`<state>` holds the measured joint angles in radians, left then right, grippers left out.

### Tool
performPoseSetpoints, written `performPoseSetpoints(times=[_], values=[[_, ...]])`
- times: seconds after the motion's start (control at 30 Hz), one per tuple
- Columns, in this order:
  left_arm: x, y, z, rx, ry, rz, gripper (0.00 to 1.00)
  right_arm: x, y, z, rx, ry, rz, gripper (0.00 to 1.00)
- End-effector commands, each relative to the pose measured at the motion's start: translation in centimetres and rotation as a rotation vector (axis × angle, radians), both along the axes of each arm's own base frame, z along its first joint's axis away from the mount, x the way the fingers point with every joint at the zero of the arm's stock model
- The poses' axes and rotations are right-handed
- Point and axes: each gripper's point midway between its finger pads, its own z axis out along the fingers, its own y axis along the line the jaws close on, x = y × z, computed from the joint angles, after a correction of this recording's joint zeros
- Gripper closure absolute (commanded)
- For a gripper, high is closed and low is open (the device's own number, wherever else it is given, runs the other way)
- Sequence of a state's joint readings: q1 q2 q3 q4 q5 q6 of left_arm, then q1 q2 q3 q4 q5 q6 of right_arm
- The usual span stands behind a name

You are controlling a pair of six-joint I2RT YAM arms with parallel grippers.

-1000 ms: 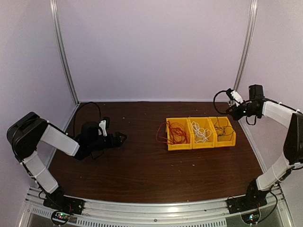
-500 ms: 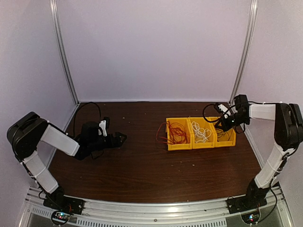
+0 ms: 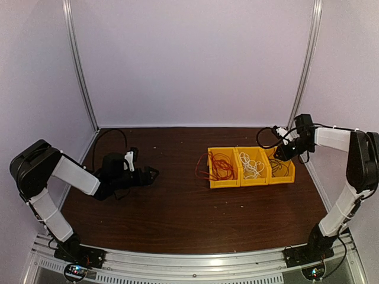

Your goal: Untangle the cables

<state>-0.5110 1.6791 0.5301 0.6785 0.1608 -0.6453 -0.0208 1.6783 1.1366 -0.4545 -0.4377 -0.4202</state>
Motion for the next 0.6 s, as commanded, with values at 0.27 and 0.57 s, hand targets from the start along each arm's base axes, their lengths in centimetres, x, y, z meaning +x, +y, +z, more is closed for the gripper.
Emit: performPoseSetpoints(times=[0.27, 0.57], values=[[-0.9, -6.2, 3.2, -0.233, -0.014, -0.306, 0.05, -2.2, 3.5, 7.4, -0.217, -0.111, 0.079, 0.6], [0.4, -9.8, 2.2, -0.389, 0.132, -0.317, 0.08, -4.5, 16.2, 6.2, -0.148, -0.081, 0.447, 0.57]])
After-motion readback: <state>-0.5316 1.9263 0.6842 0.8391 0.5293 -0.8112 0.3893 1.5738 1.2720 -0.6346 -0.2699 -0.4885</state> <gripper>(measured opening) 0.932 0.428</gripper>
